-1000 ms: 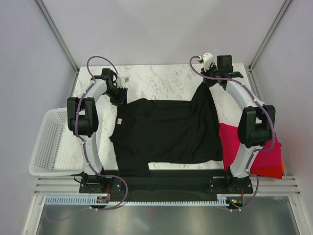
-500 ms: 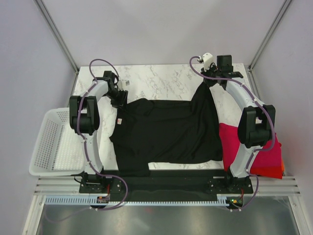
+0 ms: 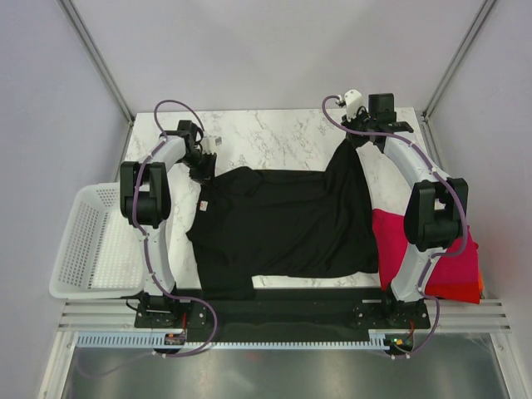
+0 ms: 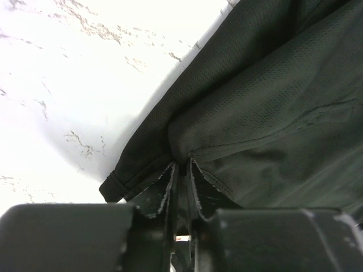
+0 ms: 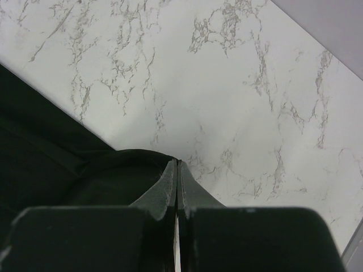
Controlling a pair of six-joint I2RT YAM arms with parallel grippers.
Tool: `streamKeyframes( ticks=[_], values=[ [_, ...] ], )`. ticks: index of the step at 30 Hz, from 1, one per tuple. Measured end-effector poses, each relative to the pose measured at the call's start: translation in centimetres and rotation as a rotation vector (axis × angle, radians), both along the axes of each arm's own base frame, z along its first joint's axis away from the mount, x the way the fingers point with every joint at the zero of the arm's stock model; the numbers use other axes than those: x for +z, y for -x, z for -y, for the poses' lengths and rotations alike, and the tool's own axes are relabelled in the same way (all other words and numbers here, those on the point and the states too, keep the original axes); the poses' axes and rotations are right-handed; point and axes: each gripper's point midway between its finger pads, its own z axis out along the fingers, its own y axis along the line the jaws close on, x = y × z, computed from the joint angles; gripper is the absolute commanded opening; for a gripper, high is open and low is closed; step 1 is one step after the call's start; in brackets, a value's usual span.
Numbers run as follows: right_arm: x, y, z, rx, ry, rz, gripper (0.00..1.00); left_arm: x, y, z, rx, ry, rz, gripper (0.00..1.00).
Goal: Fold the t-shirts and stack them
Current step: Flatten the tshirt out
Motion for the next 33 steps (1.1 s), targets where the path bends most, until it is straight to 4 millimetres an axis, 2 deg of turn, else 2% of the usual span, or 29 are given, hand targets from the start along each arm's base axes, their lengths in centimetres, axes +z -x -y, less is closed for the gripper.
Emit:
streamKeyframes(
  ticks=[3,7,13,16,20,22,23,27,33],
  values=[
    [0.0,0.0,0.0,-0.001,0.001,0.000,0.00,0.0,0.0,0.0,-0.003,-0.001,0.002,0.12],
    [0.0,0.0,0.0,-0.002,0.001,0.000,0.00,0.0,0.0,0.0,-0.004,-0.001,0.002,0.03],
    [0.0,0.0,0.1,-0.003,0.002,0.000,0.00,0.4,-0.3,-0.1,-0.006,-0.013,0.017,0.02],
    [0.0,0.0,0.1,-0.005,0.004,0.001,0.00,1.5,-0.5,-0.4,-0.009,-0.028,0.047,0.02],
    [0.0,0.0,0.1,-0.005,0.004,0.001,0.00,4.2,-1.1,-0.5,-0.016,-0.032,0.119,0.02],
    [0.1,0.0,0.1,-0.005,0.004,0.002,0.00,5.7,-1.4,-0.6,-0.018,-0.034,0.158,0.04],
    [0.1,0.0,0.1,-0.005,0.004,0.003,0.00,6.3,-1.5,-0.6,-0.019,-0.037,0.174,0.12],
    [0.5,0.0,0.1,-0.006,0.003,0.011,0.00,7.5,-1.7,-0.7,-0.023,-0.044,0.210,0.20],
    [1.8,0.2,0.2,-0.006,0.001,0.037,0.00,7.5,-1.7,-0.7,-0.025,-0.043,0.208,0.05]
  ],
)
